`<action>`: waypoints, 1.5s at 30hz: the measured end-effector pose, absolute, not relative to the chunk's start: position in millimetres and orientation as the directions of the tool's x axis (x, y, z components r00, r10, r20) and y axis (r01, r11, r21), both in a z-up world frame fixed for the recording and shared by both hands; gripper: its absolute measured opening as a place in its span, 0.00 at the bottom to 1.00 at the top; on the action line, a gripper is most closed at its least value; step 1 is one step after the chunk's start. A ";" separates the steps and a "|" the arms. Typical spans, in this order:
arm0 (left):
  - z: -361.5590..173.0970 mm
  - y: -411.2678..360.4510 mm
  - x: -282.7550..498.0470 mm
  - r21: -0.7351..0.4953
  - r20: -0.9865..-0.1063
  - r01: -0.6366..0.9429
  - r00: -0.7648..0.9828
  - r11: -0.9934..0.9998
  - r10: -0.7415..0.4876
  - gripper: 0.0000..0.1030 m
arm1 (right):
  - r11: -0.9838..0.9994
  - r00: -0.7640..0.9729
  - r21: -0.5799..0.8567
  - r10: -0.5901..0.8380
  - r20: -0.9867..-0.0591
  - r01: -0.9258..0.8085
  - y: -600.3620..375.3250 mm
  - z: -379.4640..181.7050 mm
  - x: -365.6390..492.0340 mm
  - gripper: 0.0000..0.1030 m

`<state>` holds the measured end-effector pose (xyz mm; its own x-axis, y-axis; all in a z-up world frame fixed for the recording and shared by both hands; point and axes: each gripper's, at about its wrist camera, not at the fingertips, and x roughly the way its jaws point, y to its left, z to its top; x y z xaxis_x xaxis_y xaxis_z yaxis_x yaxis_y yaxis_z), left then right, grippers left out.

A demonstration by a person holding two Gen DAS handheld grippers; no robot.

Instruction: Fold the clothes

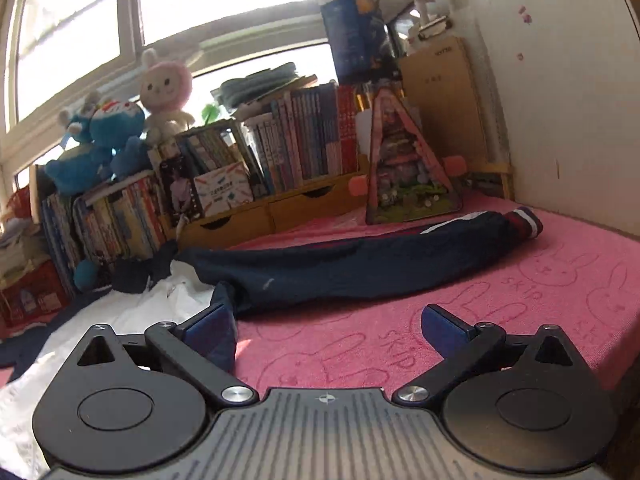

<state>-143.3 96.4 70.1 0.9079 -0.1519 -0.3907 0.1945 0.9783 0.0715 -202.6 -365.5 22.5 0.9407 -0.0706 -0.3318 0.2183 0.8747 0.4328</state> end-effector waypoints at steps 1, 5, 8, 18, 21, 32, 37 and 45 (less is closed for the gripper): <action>68.5 89.9 -127.6 0.050 -0.410 0.189 0.899 0.981 -0.152 1.00 | 0.842 0.928 0.462 -0.111 -0.357 0.278 -386.5 21.7 -190.3 1.00; 54.2 60.2 -83.1 -0.042 -0.492 0.219 0.844 0.975 -0.211 1.00 | 0.757 0.840 0.439 -0.262 -0.475 0.484 -455.7 13.4 -138.6 1.00; 41.7 34.6 -74.2 0.014 -0.521 0.239 0.831 0.971 -0.197 1.00 | 0.740 0.770 0.358 -0.325 -0.550 0.569 -489.5 4.0 -100.4 1.00; 6.4 7.0 -63.5 0.143 -0.633 0.275 0.764 0.951 -0.126 1.00 | 0.786 0.751 0.233 -0.388 -0.534 0.572 -546.6 17.1 -10.1 0.28; 5.4 13.8 -59.0 0.088 -0.649 0.276 0.744 0.957 -0.155 1.00 | 0.811 0.790 0.083 -0.532 -0.306 0.579 -549.9 53.2 -2.5 0.30; 6.7 18.0 -56.3 0.041 -0.659 0.276 0.730 0.960 -0.182 1.00 | 0.696 0.650 -0.459 -0.704 -0.286 0.552 -485.1 20.2 16.8 1.00; 7.4 18.4 -61.6 0.038 -0.657 0.302 0.726 0.953 -0.204 1.00 | 0.966 0.861 -0.211 -0.230 -0.455 0.147 -396.3 47.3 13.7 1.00; 6.0 24.2 -77.5 0.030 -0.639 0.367 0.723 0.930 -0.264 1.00 | 0.913 0.704 -0.025 0.297 -0.645 -0.408 -220.6 43.2 9.3 0.91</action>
